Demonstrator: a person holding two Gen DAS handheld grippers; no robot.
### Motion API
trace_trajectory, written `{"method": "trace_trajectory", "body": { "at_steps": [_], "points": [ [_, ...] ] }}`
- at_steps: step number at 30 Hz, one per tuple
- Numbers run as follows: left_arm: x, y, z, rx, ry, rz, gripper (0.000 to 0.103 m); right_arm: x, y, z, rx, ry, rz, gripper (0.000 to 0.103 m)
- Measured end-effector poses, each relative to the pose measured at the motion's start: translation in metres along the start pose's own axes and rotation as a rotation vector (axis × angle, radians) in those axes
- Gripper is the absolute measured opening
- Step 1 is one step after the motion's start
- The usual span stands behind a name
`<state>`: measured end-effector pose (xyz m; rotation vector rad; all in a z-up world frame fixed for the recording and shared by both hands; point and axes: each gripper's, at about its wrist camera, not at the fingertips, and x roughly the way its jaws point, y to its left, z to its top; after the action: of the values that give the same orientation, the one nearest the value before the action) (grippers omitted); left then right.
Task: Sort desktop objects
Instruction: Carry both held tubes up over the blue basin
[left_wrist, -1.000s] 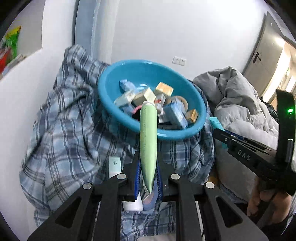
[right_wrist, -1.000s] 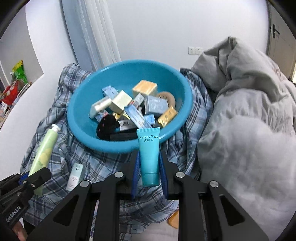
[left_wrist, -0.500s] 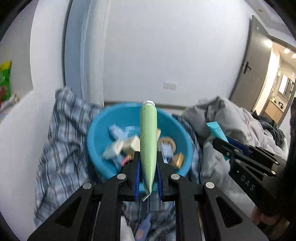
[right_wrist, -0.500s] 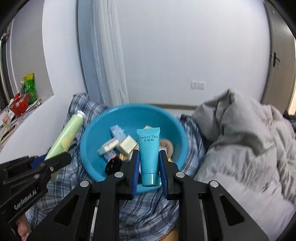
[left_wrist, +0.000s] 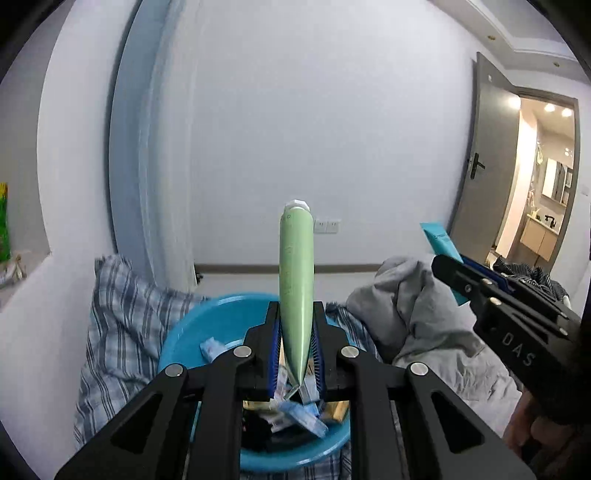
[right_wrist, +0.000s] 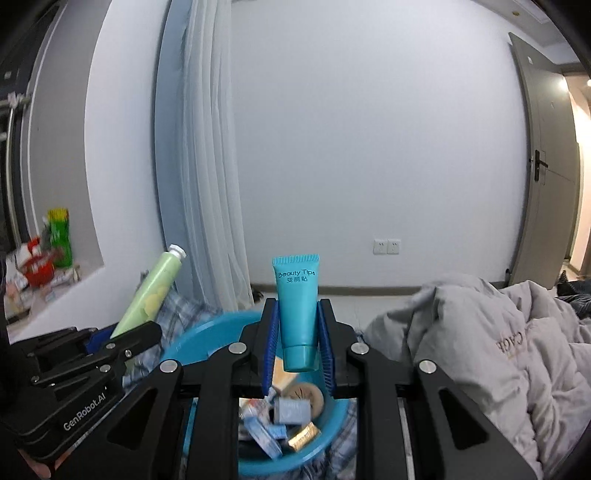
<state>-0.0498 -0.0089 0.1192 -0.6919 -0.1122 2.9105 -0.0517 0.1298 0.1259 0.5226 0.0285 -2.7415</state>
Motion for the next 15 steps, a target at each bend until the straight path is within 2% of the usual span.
{"method": "trace_trajectory", "body": {
  "at_steps": [5, 8, 11, 15],
  "points": [
    [0.006, -0.005, 0.001, 0.066, -0.035, 0.029, 0.016, 0.007, -0.008, -0.008, 0.042, -0.016, 0.010, 0.019],
    [0.016, 0.001, -0.012, 0.023, 0.007, -0.019, 0.016, 0.022, -0.005, -0.021, 0.018, 0.046, 0.027, 0.020],
    [0.026, 0.007, -0.030, 0.005, 0.027, 0.006, 0.016, 0.033, -0.004, -0.033, 0.043, 0.095, 0.084, 0.020],
    [0.046, 0.019, -0.050, -0.022, 0.100, 0.005, 0.016, 0.040, -0.002, -0.041, 0.040, 0.108, 0.043, 0.020]
  ]
}}
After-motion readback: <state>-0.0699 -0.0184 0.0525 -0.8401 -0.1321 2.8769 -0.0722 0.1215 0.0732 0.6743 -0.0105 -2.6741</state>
